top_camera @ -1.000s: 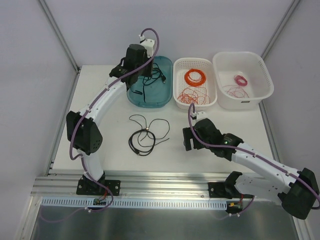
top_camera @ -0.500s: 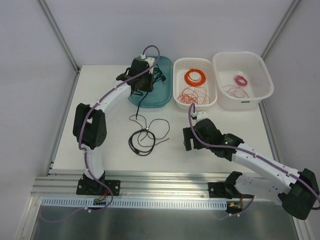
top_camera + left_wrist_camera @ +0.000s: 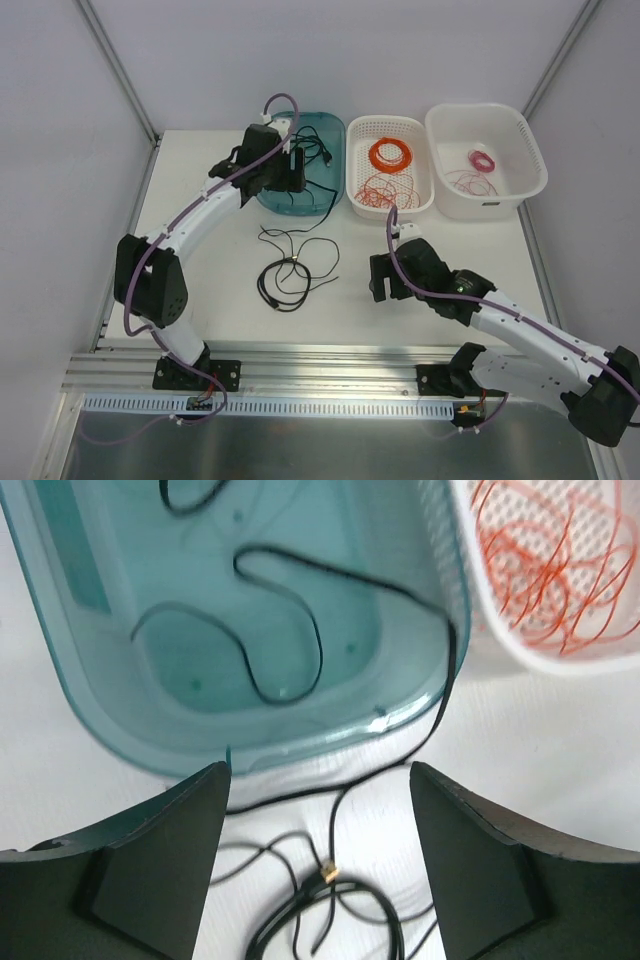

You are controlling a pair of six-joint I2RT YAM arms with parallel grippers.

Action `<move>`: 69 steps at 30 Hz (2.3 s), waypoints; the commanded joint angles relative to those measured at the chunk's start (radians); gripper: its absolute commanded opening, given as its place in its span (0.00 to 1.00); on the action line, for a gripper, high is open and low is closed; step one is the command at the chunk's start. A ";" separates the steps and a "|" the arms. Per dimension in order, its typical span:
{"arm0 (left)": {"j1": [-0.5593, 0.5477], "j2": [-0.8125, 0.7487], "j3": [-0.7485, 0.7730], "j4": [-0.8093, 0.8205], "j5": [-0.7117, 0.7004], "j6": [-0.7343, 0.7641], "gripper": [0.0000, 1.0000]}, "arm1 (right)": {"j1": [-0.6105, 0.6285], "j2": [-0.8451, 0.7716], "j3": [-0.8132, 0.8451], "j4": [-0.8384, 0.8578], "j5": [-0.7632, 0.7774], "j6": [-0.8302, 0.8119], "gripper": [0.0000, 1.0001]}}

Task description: Untangle the cables

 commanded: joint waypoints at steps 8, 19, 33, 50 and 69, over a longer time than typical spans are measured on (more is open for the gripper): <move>-0.010 -0.211 -0.301 0.010 0.063 -0.050 0.81 | 0.005 -0.027 0.003 0.021 0.001 0.025 0.86; -0.179 -0.070 -0.329 0.148 -0.101 0.295 0.80 | 0.003 -0.036 0.026 0.009 0.001 0.022 0.86; -0.267 0.132 -0.317 0.310 -0.290 0.522 0.63 | 0.005 -0.056 0.048 -0.065 0.036 0.011 0.86; -0.284 0.090 -0.303 0.318 -0.360 0.590 0.00 | 0.003 -0.045 0.068 -0.085 0.046 0.011 0.86; -0.287 -0.052 0.039 -0.055 -0.467 0.876 0.00 | 0.003 -0.042 0.069 -0.088 0.064 -0.001 0.86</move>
